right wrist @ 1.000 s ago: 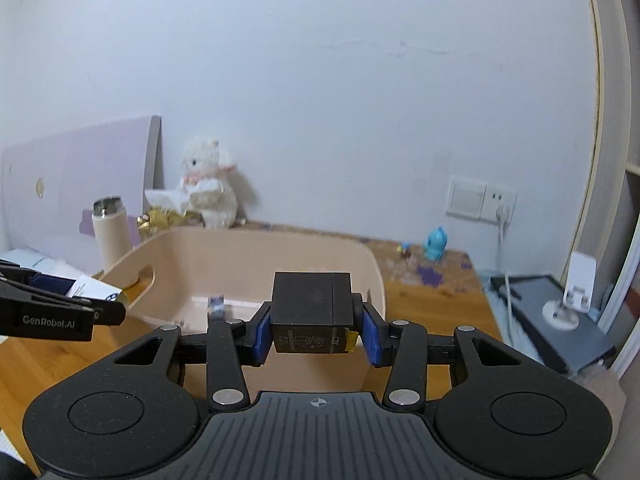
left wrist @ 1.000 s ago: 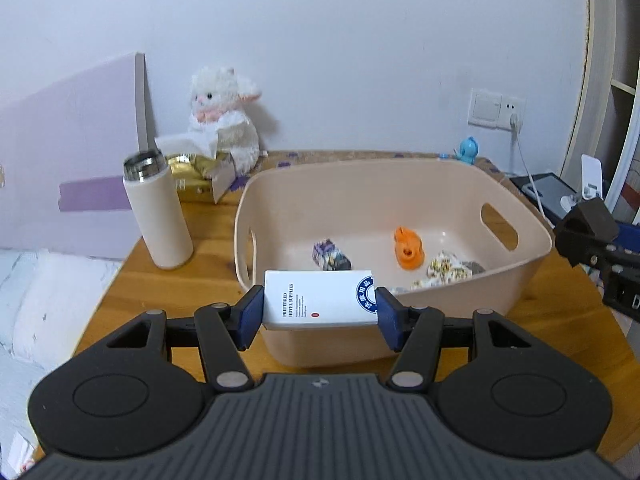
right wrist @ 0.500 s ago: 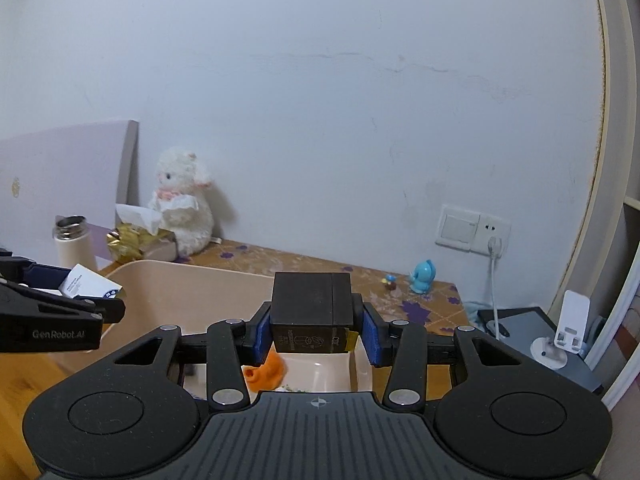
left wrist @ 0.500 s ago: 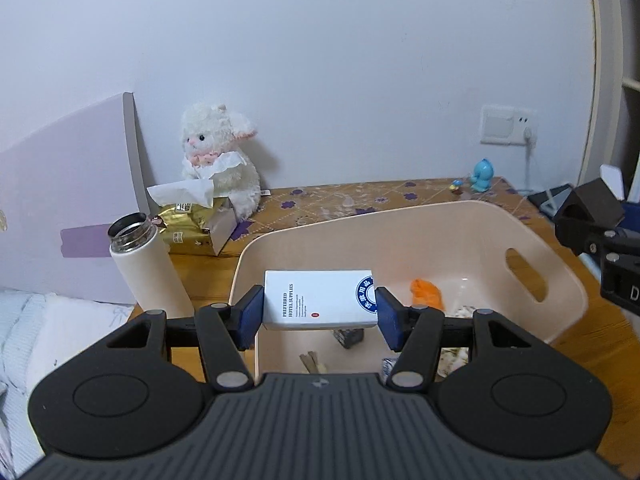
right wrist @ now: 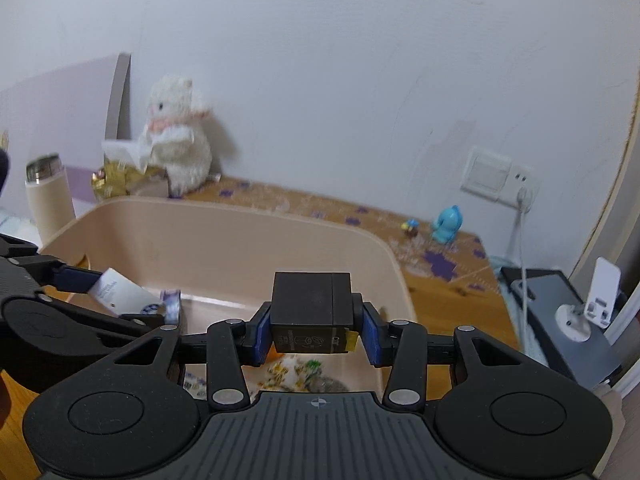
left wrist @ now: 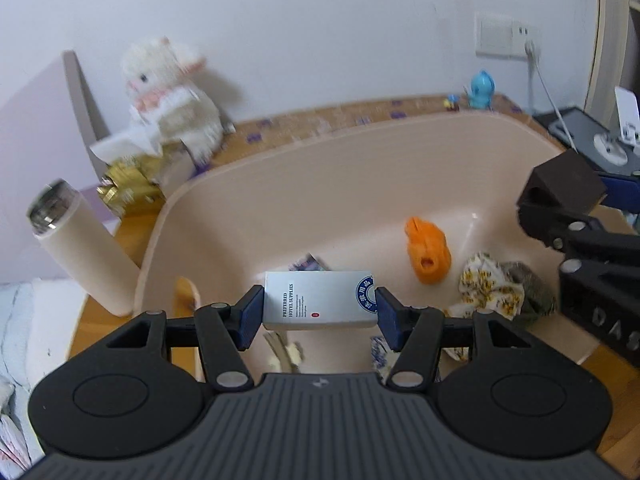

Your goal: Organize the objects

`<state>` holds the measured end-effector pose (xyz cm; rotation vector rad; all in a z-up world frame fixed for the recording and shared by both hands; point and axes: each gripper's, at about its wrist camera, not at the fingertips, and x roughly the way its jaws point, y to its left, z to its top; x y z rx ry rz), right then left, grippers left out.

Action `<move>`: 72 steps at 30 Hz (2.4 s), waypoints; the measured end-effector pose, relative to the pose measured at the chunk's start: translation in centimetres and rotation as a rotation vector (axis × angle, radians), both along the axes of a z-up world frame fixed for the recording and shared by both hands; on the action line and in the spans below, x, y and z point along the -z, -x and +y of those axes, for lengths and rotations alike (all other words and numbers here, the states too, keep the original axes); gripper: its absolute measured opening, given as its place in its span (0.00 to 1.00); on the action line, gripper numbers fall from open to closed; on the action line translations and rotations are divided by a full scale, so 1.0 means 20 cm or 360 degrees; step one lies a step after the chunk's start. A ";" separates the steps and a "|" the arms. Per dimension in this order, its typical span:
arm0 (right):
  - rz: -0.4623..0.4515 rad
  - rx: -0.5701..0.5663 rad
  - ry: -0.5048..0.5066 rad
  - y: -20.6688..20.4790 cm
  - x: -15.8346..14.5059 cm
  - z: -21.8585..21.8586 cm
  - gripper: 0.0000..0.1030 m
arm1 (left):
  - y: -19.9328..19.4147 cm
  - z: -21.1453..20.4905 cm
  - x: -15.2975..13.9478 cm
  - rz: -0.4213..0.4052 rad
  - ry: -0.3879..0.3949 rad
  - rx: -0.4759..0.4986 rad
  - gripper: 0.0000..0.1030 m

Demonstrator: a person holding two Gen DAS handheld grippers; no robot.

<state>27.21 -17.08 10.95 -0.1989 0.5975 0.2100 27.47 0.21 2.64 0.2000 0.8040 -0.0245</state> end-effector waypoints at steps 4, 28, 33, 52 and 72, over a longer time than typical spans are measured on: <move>0.0081 -0.0012 0.0038 -0.04 0.07 0.03 0.40 | -0.03 0.00 0.06 0.0104 0.0022 -0.0001 0.59; 0.0075 0.0047 0.0002 0.06 -0.03 -0.07 0.76 | 0.04 0.08 -0.07 0.0018 0.0172 -0.0096 0.84; 0.0054 0.0059 -0.0015 0.09 -0.07 -0.08 0.76 | 0.09 0.09 -0.13 -0.0032 0.0180 -0.0095 0.84; -0.0095 0.0115 -0.0137 0.47 -0.25 -0.16 0.78 | 0.60 0.18 -0.38 -0.0328 0.0205 -0.0125 0.86; -0.0205 0.0084 -0.0324 1.00 -0.36 -0.29 0.92 | 1.17 0.34 -0.53 -0.0446 0.0279 -0.0155 0.94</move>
